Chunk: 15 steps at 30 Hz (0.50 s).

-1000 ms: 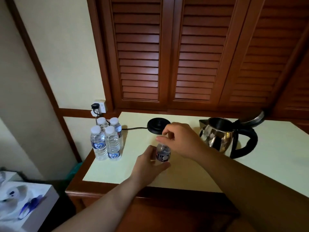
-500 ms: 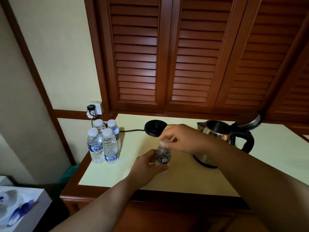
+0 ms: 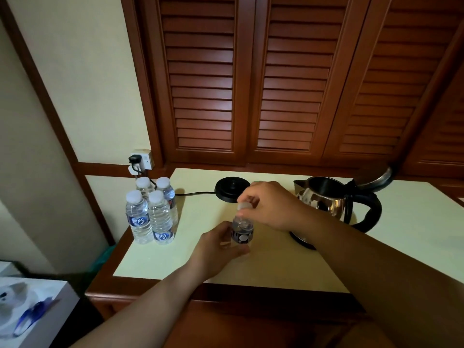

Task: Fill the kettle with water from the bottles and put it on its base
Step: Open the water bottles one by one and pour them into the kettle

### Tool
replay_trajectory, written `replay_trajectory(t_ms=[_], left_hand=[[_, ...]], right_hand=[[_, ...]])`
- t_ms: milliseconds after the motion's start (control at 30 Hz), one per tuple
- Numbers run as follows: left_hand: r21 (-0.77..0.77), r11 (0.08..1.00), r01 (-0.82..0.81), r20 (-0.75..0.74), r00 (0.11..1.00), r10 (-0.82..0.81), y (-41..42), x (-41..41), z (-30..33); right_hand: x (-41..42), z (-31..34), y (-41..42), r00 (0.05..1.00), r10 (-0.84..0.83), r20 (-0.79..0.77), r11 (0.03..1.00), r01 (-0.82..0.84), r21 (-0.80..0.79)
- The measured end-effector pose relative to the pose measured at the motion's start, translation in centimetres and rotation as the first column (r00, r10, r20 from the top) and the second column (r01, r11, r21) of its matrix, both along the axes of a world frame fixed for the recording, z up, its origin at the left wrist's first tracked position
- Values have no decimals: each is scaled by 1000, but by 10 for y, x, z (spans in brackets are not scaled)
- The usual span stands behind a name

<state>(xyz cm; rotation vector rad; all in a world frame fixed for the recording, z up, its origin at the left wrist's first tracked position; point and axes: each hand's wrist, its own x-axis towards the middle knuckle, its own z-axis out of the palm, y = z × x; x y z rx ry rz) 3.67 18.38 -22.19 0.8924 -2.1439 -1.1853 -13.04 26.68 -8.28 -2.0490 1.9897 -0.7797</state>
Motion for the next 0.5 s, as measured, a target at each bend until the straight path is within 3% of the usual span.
replay_trajectory(t_ms=[200, 500], left_hand=[[16, 1000, -17, -28, 999, 17, 3, -1, 0], [-24, 1000, -18, -128, 992, 14, 10, -9, -5]], right_hand=[[-25, -1, 15, 986, -78, 147, 990, 94, -102], [-67, -108, 80, 962, -272, 8, 951, 267, 156]])
